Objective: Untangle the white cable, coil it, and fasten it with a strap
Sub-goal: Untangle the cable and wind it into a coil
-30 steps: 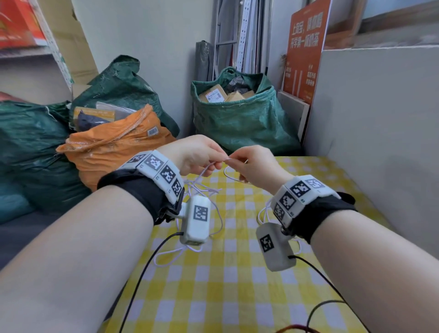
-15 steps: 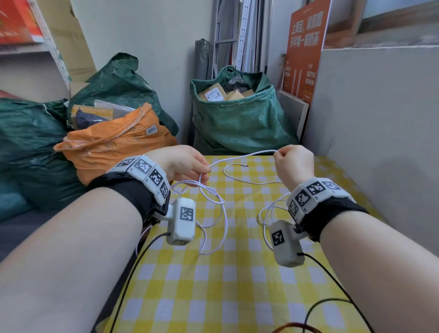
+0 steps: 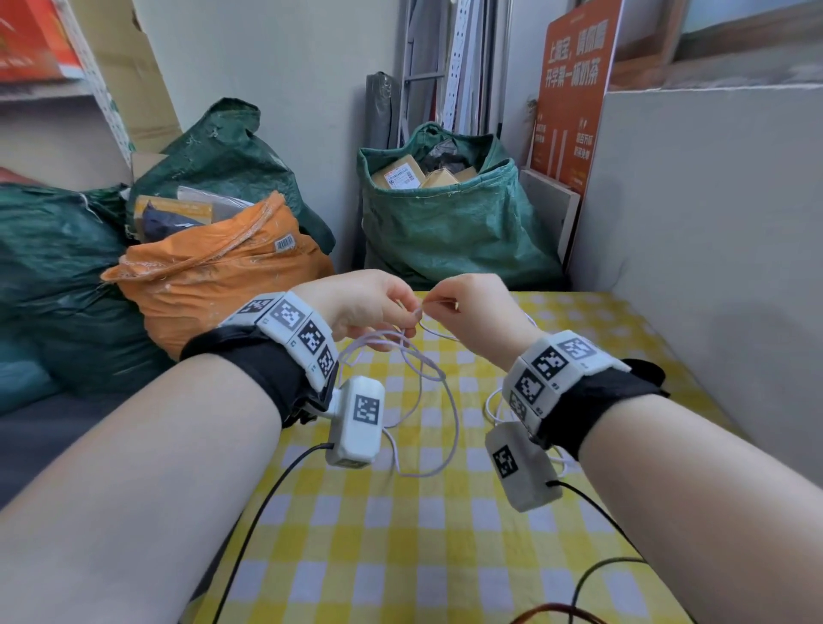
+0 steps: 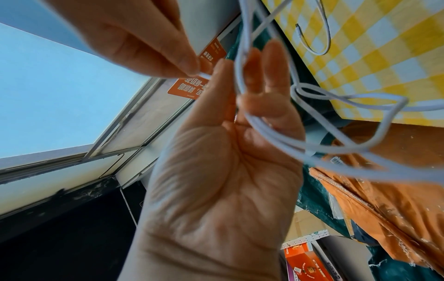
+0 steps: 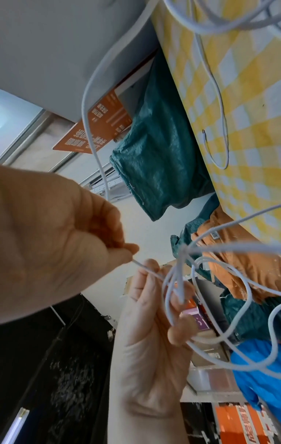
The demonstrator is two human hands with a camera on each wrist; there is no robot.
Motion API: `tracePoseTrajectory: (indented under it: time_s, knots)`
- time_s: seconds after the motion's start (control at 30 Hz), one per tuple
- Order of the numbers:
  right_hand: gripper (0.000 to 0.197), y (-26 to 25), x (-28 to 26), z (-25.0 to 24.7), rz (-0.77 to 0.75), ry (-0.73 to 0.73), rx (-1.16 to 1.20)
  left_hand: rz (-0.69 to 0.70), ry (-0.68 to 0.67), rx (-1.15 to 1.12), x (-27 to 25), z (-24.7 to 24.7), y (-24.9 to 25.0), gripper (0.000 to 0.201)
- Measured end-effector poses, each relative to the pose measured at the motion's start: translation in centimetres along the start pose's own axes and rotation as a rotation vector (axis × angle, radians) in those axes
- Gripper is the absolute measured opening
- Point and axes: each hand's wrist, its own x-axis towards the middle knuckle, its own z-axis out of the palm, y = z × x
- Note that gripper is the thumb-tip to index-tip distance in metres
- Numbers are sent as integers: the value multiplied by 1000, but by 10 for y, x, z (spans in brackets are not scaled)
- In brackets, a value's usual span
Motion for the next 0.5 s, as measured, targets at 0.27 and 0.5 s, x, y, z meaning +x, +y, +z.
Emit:
tracePoseTrajectory:
  time_s: [0.27,0.5]
  knots:
    - [23,17,1,-8,271,190,-53,-80,8,68,1,1,-4,19]
    - [26,16,-1,-13,437,221,-107,-130,179,132,1,-5,-4,22]
